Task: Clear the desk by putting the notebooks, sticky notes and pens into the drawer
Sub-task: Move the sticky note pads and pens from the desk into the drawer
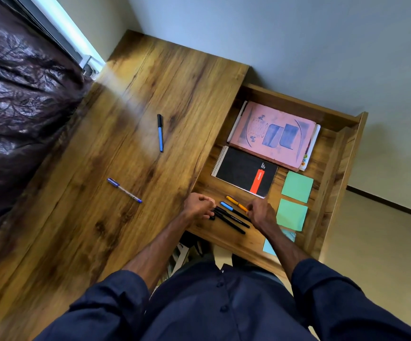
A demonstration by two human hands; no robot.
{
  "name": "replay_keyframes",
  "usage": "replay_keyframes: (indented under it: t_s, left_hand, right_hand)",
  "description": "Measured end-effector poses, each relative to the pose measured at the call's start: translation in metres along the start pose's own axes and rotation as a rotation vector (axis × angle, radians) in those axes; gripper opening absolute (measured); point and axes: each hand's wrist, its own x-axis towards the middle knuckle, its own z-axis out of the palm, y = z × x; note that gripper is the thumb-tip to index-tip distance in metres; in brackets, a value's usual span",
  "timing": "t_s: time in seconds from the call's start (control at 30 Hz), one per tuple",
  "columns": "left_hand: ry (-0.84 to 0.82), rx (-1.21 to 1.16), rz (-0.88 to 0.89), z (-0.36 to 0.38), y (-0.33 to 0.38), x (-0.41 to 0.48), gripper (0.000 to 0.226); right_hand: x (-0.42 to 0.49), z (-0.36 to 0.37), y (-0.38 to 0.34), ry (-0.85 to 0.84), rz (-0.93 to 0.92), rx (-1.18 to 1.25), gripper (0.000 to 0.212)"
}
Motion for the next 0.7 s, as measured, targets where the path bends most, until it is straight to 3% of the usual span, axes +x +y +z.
replay_keyframes:
  t_s: [0.27,0.4,0.7]
  left_hand:
    - [-0.014,0.018,0.028,-0.004,0.003,0.003,0.021]
    - [-0.003,0.057,0.082,-0.005,0.006,0.001,0.019]
    - [0.099,0.115,0.270,-0.042,0.022,-0.009,0.013]
  right_hand:
    - [0.001,0.005,0.004,0.045,-0.051,0.012,0.001]
    - [0.001,0.001,-0.004,0.140,-0.123,0.081,0.010]
    - [0.008,-0.027,-0.097,0.294,-0.489,0.308,0.013]
